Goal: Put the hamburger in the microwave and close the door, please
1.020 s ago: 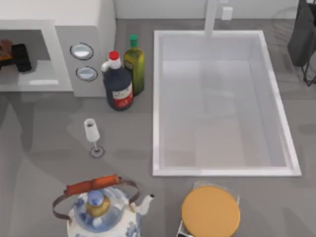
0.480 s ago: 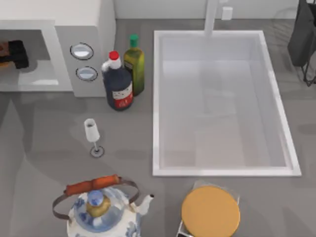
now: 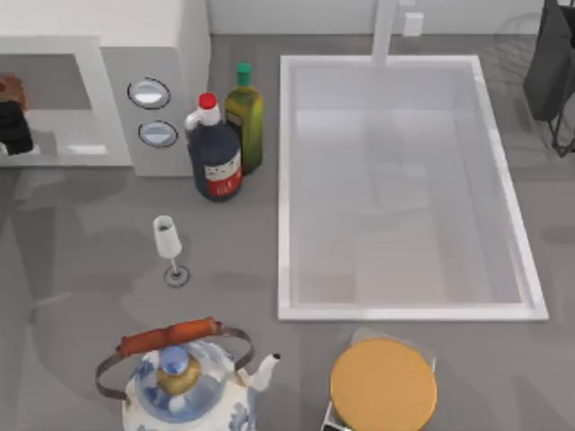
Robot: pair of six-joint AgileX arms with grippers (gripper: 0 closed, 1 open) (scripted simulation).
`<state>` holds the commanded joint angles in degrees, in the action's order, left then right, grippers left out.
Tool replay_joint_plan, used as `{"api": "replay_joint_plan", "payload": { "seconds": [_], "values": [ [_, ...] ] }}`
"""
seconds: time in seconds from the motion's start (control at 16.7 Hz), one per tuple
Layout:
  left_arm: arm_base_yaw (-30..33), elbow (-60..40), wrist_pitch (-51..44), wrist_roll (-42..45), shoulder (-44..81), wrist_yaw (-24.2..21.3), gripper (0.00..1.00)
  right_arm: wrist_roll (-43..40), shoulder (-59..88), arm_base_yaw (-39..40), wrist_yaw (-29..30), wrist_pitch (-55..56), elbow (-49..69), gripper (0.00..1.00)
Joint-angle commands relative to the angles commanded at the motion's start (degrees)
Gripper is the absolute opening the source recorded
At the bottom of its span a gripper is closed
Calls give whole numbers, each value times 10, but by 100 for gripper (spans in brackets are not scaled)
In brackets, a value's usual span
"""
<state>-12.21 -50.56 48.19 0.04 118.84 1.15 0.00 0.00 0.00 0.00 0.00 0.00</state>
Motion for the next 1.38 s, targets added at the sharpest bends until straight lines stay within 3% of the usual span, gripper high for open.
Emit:
{"api": "replay_joint_plan", "payload": {
  "seconds": [0.66,1.38],
  "values": [
    [-45,286,125,24,-112,-39,100,0,0,0,0,0,0,100],
    [-43,271,84,24,-159,-39,100,0,0,0,0,0,0,100]
  ]
}}
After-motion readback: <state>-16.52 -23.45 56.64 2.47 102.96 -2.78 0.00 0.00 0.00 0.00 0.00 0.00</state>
